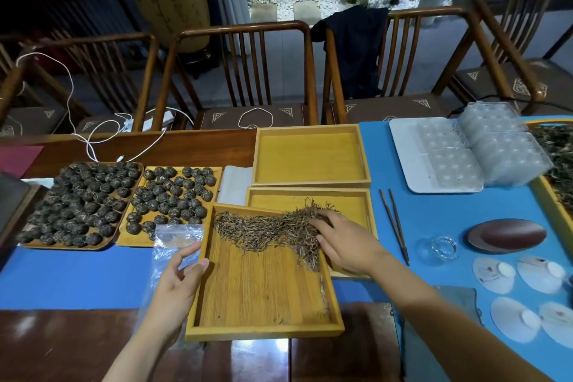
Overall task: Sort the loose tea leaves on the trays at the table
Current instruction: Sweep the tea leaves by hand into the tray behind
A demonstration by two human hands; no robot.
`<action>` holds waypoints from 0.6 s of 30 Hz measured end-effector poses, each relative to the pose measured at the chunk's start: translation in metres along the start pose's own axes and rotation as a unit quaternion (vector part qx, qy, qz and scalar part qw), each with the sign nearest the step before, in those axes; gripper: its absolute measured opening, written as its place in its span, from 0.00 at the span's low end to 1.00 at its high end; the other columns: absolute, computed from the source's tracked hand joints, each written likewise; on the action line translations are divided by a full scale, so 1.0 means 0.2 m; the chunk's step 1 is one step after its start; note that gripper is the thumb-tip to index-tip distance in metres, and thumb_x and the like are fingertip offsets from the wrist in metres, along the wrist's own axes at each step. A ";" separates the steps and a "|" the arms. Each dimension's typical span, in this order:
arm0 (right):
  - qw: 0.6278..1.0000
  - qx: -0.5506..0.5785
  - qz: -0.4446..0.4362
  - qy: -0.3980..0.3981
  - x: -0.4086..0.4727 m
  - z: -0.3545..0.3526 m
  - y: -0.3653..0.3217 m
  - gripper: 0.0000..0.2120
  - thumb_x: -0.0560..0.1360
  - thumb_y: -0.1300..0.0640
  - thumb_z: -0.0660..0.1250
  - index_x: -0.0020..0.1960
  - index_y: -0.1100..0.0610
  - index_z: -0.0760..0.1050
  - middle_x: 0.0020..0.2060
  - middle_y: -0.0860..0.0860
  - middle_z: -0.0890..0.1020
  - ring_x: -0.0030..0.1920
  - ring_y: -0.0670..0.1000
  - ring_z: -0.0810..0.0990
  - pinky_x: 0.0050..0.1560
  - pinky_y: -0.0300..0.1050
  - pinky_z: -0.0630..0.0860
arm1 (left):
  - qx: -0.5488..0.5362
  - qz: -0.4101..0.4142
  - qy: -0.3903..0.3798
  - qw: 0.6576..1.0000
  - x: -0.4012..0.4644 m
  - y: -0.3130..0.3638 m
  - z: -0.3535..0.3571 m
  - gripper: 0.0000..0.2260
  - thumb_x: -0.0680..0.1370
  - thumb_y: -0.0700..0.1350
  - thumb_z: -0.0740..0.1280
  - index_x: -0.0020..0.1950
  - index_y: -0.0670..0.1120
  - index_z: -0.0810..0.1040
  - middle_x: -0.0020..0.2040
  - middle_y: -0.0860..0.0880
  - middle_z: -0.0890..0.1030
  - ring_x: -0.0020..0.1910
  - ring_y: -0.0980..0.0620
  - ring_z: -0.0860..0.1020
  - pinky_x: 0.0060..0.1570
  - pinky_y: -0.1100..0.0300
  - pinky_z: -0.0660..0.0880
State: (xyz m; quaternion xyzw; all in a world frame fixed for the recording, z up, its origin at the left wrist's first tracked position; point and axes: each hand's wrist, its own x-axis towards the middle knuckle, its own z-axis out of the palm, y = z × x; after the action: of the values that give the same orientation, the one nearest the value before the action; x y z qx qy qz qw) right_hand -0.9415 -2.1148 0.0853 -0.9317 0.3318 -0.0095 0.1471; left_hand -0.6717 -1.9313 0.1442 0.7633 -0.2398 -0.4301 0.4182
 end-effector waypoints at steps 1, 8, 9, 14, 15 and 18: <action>1.000 0.010 0.014 0.003 0.00 0.00 0.01 0.23 0.81 0.48 0.49 0.72 0.56 0.62 0.71 0.58 0.66 0.68 0.58 0.67 0.60 0.52 0.75 | -0.005 -0.002 0.001 1.000 0.00 0.00 0.00 0.11 0.79 0.47 0.65 0.60 0.57 0.74 0.55 0.42 0.81 0.52 0.37 0.81 0.58 0.35 0.73; 0.998 0.036 -0.044 0.013 -0.01 0.03 -0.10 0.28 0.77 0.37 0.51 0.74 0.47 0.61 0.75 0.56 0.61 0.73 0.57 0.61 0.70 0.56 0.64 | -0.007 0.006 -0.001 1.000 0.00 0.01 -0.01 0.09 0.79 0.49 0.65 0.57 0.60 0.74 0.51 0.42 0.81 0.47 0.36 0.81 0.55 0.35 0.74; 0.998 0.032 -0.048 0.001 0.00 0.04 -0.11 0.29 0.76 0.36 0.53 0.74 0.46 0.60 0.76 0.55 0.58 0.74 0.57 0.59 0.73 0.56 0.60 | -0.005 0.004 -0.003 1.000 0.00 0.01 -0.01 0.09 0.78 0.50 0.65 0.56 0.62 0.74 0.48 0.40 0.79 0.45 0.35 0.80 0.56 0.34 0.74; 0.994 0.103 0.031 -0.012 0.06 0.08 -0.08 0.26 0.76 0.45 0.61 0.73 0.47 0.62 0.76 0.54 0.55 0.75 0.56 0.56 0.73 0.53 0.60 | -0.011 0.006 -0.006 1.000 0.00 0.02 -0.01 0.09 0.78 0.50 0.66 0.54 0.65 0.76 0.47 0.42 0.78 0.44 0.41 0.79 0.56 0.34 0.73; 0.991 0.122 0.047 -0.010 0.07 0.08 -0.07 0.25 0.77 0.47 0.63 0.73 0.47 0.63 0.76 0.54 0.57 0.75 0.55 0.57 0.73 0.53 0.61 | -0.010 0.011 -0.002 1.000 0.00 0.02 -0.01 0.09 0.78 0.49 0.66 0.55 0.63 0.76 0.50 0.43 0.81 0.47 0.41 0.81 0.56 0.35 0.74; 0.983 0.165 0.076 0.004 0.08 0.08 -0.03 0.23 0.77 0.50 0.64 0.71 0.48 0.66 0.71 0.56 0.65 0.71 0.54 0.65 0.69 0.50 0.67 | 0.001 0.020 0.002 1.000 0.00 0.02 -0.01 0.10 0.78 0.48 0.66 0.57 0.61 0.75 0.55 0.45 0.80 0.52 0.40 0.80 0.58 0.36 0.73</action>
State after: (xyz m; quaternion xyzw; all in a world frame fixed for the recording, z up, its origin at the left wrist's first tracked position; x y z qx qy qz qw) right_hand -0.9228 -2.1157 0.0700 -0.8667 0.3959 -0.0571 0.2979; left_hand -0.6699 -1.9329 0.1479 0.7596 -0.2545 -0.4200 0.4265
